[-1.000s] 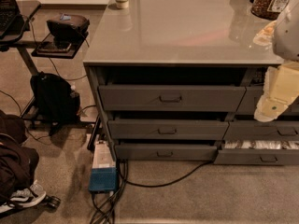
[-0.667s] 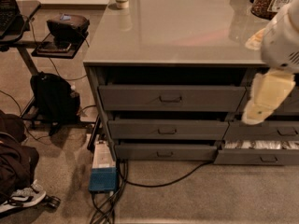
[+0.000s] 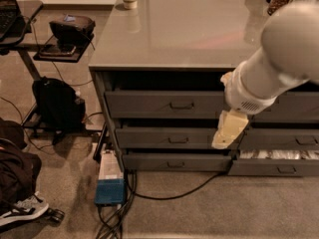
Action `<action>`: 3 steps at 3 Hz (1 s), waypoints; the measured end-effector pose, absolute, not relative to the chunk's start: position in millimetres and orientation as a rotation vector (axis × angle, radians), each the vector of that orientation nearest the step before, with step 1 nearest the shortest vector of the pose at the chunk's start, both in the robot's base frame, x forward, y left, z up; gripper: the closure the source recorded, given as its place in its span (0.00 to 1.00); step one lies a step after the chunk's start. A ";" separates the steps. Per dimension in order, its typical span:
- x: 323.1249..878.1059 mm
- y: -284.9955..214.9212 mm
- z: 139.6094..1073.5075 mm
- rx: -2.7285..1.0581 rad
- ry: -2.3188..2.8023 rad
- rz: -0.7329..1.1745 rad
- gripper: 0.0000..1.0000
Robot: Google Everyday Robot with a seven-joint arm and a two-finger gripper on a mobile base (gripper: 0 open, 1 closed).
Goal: Open top drawer
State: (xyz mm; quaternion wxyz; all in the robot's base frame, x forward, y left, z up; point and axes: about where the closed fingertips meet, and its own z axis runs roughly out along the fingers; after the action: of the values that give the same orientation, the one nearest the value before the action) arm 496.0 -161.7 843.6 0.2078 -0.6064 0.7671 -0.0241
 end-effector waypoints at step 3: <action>671.8 -95.6 752.9 -1.502 1.902 -0.064 0.00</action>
Offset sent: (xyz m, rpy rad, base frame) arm 0.2082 0.0879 -0.0926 0.2224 -0.3307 -0.0113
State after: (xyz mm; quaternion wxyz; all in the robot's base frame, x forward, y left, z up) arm 671.8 -95.6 752.9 0.3511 -0.5800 0.7347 -0.0247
